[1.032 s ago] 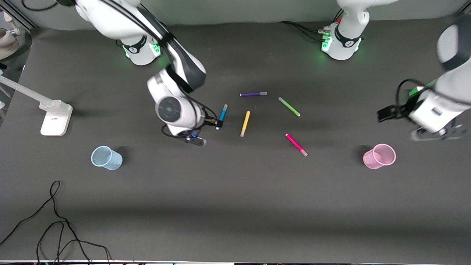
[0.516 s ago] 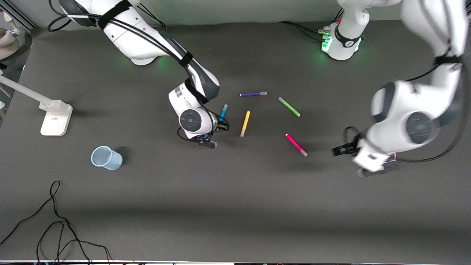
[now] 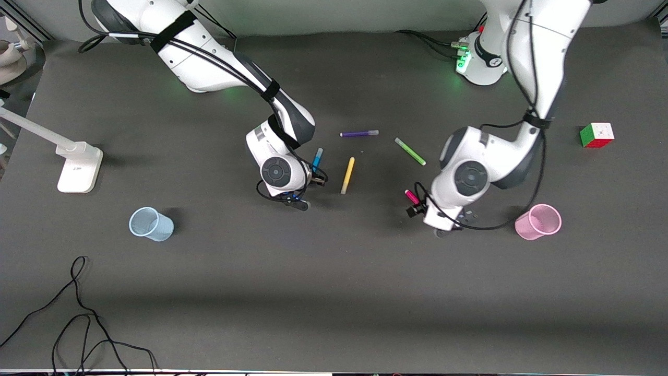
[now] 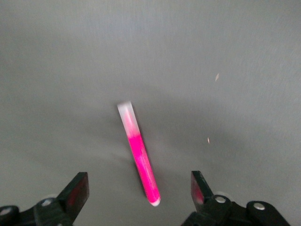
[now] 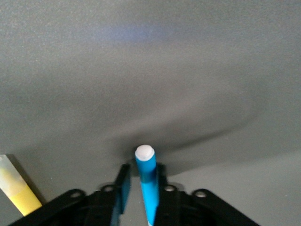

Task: Place pink and blue markers in matching cups
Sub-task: 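Carry the blue marker to the blue cup while the left gripper grasps the pink marker, then drop the blue marker into the blue cup while the left gripper carries the pink marker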

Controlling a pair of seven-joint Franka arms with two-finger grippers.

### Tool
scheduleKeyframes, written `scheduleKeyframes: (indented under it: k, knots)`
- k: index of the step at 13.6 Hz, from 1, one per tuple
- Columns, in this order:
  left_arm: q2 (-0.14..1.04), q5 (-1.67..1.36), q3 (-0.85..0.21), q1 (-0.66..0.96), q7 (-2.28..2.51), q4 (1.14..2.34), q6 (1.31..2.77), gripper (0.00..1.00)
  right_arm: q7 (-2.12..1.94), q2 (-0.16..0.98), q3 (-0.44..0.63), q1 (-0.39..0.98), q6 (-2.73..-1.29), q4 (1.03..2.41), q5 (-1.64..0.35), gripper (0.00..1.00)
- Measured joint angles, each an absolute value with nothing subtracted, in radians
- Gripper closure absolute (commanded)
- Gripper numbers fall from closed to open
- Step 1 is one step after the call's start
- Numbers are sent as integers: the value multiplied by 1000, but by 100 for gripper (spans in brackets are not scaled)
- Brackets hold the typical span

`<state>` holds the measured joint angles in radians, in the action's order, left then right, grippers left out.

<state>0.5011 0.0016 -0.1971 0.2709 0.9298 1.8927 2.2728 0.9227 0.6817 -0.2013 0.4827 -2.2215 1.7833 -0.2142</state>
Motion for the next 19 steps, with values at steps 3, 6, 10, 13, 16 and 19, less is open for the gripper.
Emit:
scheduleKeyframes:
  k: [3,6,10,13,16,19]
  knots:
    - [505,-12,-197,293,995,1927,2294,21,923,680,-198,478,-2224,1780,-211,100]
    - [512,-61,-193,292,1003,1970,2337,30,917,635,-181,461,-2185,1771,-184,100]
    - [522,-113,-195,292,1005,1986,2382,39,756,417,-91,360,-2023,1765,-77,100]
    - [544,-136,-203,293,1009,1993,2415,55,553,288,55,324,-2021,1805,2,100]
    - [554,-144,-206,293,1012,1993,2423,87,341,192,192,321,-2165,1914,102,100]
    - [554,-146,-206,293,1013,1993,2424,100,28,145,355,321,-2414,2060,120,100]
